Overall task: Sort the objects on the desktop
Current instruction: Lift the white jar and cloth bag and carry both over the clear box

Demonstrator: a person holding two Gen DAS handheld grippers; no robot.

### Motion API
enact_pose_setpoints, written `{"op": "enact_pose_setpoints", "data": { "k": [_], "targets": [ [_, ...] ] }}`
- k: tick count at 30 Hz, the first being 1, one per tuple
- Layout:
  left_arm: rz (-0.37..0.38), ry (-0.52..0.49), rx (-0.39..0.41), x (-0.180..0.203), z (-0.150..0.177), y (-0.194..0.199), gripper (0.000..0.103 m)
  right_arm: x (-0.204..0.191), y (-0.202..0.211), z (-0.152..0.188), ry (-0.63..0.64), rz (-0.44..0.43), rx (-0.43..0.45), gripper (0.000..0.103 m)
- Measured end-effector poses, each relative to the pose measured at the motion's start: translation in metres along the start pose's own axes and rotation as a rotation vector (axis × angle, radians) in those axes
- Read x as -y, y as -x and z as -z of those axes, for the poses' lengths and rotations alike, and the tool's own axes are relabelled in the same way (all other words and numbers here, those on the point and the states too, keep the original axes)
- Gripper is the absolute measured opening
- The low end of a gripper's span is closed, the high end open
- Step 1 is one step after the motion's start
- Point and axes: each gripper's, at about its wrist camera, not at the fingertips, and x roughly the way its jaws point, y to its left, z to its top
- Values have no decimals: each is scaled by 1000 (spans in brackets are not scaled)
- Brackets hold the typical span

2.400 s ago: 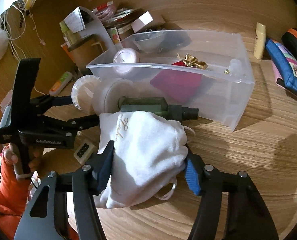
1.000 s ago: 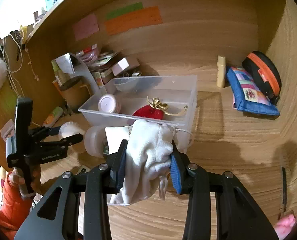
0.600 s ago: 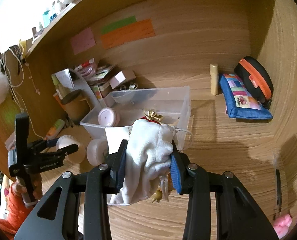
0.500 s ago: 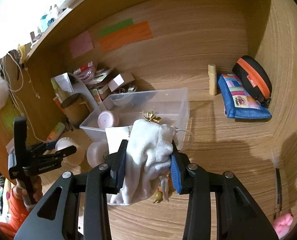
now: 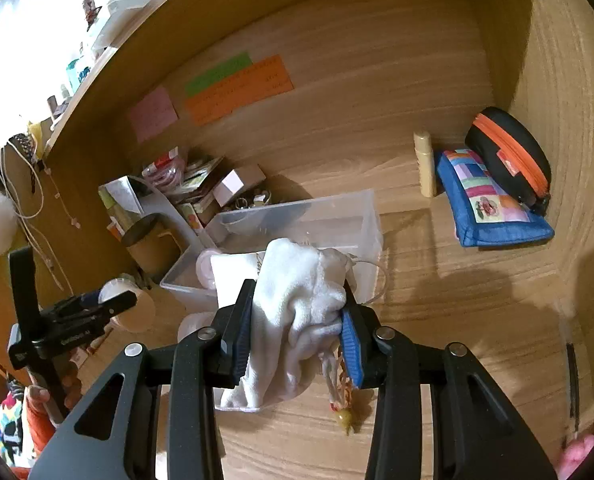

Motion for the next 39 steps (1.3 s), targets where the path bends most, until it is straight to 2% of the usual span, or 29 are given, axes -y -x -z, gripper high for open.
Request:
{"op": "enact_pose_setpoints", "data": {
  "k": [6,21,31,35,39],
  "targets": [
    [1,4,27,-2,-18,0,66,2,-10,-7,-18,-20,7,35],
    [42,-10,25,8,-45,-28,66,4,-46,-21,-41,-27,-13,35],
    [77,-61,15,25,-56,-47,66,3,-70,-28,-35,-22,-33,34],
    [57,-95,23,34,-57,-53,66,2,-77,-30,-25,-14,-37,34],
    [95,-95,-22,38,-56,-67,66,-1,-85,-30,-12,0,-40,34]
  ]
}}
